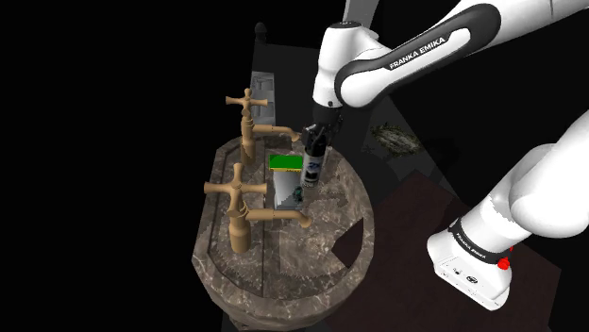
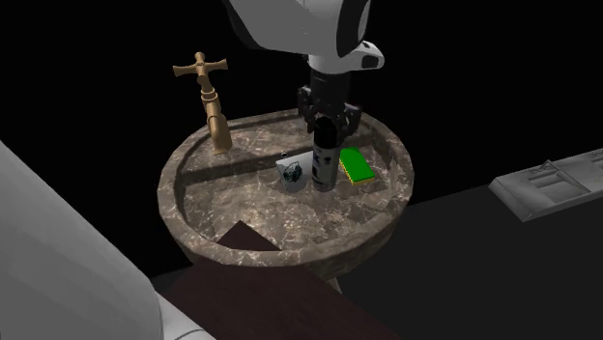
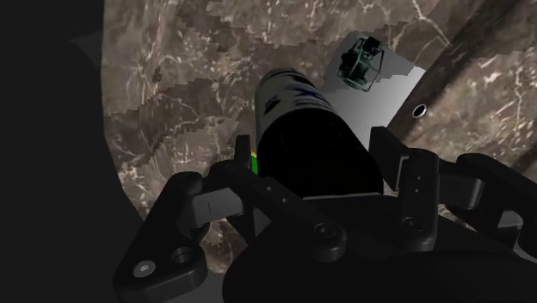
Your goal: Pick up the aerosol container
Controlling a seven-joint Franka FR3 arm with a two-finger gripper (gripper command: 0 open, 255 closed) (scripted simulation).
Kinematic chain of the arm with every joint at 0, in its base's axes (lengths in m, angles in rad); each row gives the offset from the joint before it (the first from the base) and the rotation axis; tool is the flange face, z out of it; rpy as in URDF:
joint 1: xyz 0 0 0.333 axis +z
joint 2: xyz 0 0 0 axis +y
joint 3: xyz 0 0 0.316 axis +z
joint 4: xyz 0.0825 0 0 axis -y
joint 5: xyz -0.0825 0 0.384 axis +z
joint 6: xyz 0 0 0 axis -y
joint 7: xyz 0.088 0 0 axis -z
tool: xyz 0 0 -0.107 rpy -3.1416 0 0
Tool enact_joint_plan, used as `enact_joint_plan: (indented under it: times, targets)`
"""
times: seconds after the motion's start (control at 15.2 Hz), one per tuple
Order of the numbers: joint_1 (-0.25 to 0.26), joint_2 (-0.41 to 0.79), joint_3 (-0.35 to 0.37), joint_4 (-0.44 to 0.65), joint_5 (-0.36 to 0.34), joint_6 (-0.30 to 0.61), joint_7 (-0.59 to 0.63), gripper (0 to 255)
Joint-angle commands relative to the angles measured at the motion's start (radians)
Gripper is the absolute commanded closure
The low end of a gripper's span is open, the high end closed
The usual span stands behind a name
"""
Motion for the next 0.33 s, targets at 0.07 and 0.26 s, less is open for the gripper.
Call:
enact_joint_plan:
  times: [0.07,0.26]
  targets:
    - [0.000,-0.027,0.000,0.013,0.008,-0.040,-0.006,255]
    - [0.000,-0.038,0.000,0.019,0.011,-0.056,-0.008,255]
